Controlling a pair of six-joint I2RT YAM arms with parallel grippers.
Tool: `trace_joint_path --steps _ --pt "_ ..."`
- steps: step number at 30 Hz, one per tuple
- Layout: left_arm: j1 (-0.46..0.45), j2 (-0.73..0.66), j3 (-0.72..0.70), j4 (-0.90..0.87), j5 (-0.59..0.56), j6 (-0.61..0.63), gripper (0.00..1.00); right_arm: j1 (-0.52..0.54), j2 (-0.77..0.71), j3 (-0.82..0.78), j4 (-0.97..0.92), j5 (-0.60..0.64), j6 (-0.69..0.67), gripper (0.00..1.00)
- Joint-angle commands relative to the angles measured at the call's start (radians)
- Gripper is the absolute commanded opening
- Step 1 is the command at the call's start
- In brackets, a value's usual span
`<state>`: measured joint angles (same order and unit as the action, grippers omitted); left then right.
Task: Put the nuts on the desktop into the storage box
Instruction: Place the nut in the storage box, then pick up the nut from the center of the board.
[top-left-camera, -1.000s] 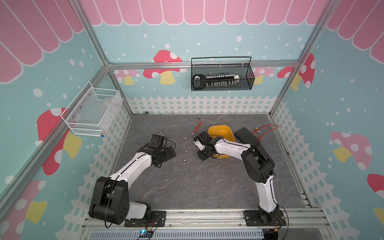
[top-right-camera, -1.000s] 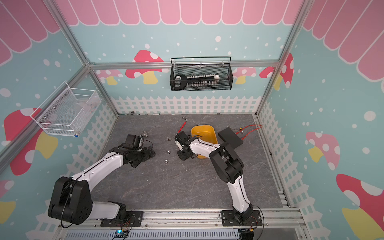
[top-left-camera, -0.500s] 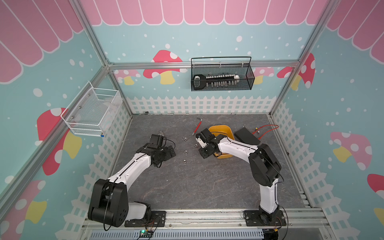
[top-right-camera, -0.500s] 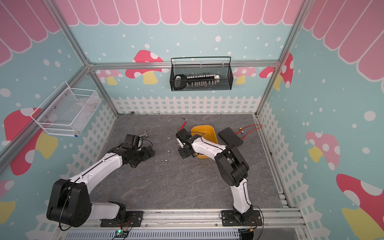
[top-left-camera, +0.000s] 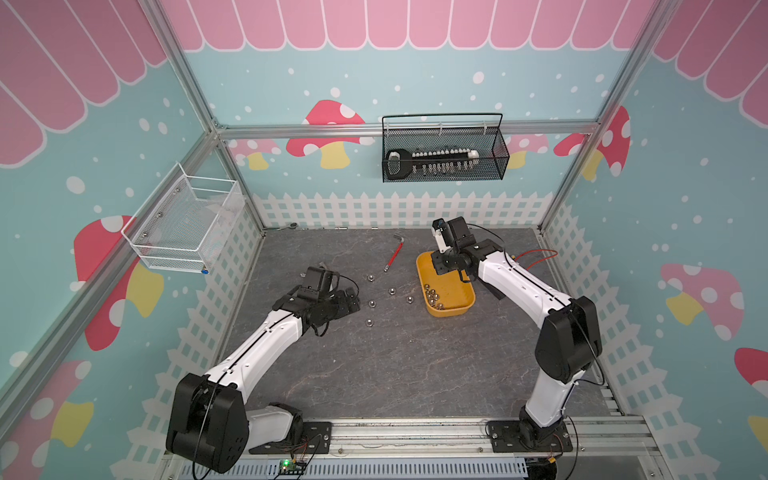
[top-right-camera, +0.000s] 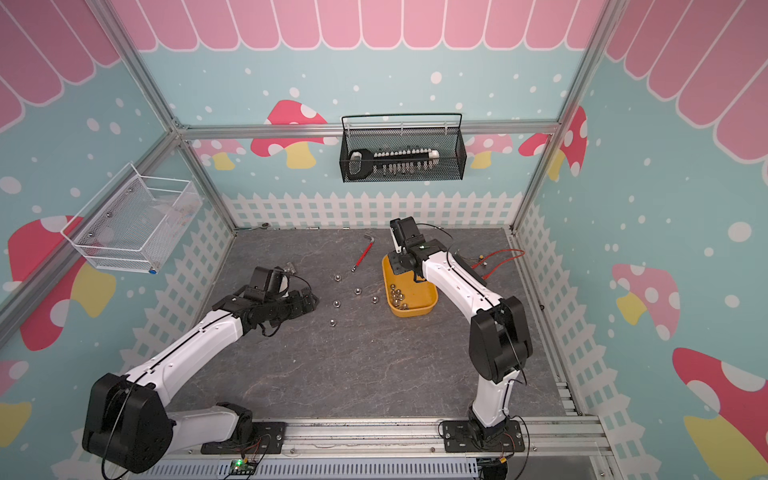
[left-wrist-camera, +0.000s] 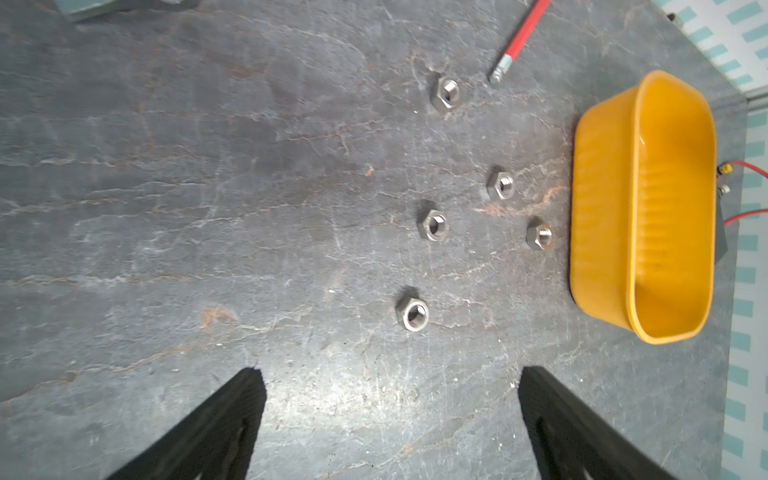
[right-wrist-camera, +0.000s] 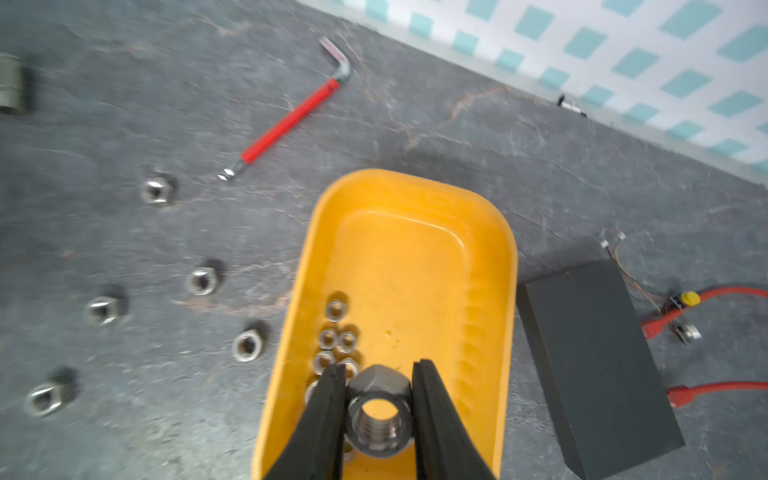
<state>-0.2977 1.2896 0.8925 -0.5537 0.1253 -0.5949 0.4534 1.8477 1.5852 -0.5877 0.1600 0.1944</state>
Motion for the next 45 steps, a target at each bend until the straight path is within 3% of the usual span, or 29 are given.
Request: trace_joint_path --steps 1,5,9,16,22,29,45 --pt "-0.028 0.032 0.033 0.015 -0.002 0.004 0.99 -0.001 0.082 0.032 -0.036 -0.004 -0.026 0.20" --pt "-0.047 0.054 0.042 0.015 -0.016 0.001 0.99 -0.004 0.136 0.054 -0.035 -0.011 -0.016 0.42" --pt "-0.047 0.049 0.043 0.015 -0.027 0.003 0.99 -0.006 0.159 0.056 -0.035 -0.010 -0.012 0.49" --pt "-0.048 0.026 0.050 0.014 -0.064 0.017 0.99 0.015 0.079 0.037 -0.035 -0.068 -0.018 0.49" --pt "-0.001 0.029 0.077 0.014 -0.127 0.021 0.99 0.142 0.042 0.077 -0.089 -0.104 -0.075 0.49" --pt "0.039 0.056 0.114 0.014 -0.114 0.020 0.99 0.216 0.206 0.158 -0.090 -0.140 -0.062 0.50" --pt "0.055 0.031 0.101 0.014 -0.099 0.030 0.99 0.221 0.516 0.419 -0.130 -0.177 -0.057 0.54"
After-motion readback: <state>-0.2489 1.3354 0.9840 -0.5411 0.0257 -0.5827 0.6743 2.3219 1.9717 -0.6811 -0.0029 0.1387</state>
